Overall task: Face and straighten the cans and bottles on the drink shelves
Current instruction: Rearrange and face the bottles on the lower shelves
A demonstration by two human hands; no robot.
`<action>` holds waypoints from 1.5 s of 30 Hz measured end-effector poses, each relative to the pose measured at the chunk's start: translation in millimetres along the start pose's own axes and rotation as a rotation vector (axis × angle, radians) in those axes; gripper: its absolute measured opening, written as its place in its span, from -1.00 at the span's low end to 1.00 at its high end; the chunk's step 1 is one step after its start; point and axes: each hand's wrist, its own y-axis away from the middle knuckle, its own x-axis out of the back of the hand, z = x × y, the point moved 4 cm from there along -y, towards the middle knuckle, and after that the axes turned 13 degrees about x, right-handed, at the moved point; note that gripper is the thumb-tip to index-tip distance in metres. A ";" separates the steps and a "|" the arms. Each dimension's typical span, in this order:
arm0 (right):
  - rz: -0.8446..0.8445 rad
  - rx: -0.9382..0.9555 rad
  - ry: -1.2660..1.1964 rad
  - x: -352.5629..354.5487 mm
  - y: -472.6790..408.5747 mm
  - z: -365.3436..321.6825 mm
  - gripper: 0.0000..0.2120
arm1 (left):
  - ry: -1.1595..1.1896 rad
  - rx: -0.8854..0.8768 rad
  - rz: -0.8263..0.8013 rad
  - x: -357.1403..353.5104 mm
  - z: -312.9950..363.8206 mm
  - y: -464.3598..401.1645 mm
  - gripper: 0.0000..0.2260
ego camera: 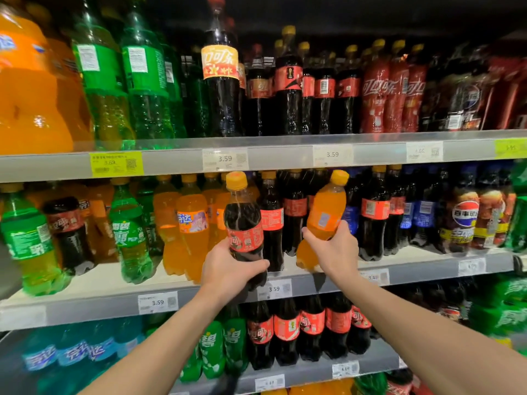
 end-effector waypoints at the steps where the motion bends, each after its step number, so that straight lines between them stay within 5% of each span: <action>1: -0.006 0.044 -0.033 2.0 8.3 -7.3 -0.56 | 0.009 0.003 0.002 4.9 0.0 3.7 -0.70; 10: -0.210 0.288 -0.194 -16.9 55.1 -112.3 -0.56 | 0.004 -0.016 0.064 67.5 -9.3 32.8 -0.69; 19: -0.374 0.242 -0.349 -104.6 99.8 -177.8 -0.46 | -0.043 0.089 0.228 168.8 -52.2 23.0 -0.60; 23: -0.349 0.200 -0.359 -140.1 112.0 -199.2 -0.49 | -0.042 0.100 0.283 195.7 -75.5 16.9 -0.74; 45: -0.530 0.152 0.179 -211.1 83.1 -226.7 -0.60 | -0.064 0.109 0.206 193.4 -94.9 -5.1 -0.75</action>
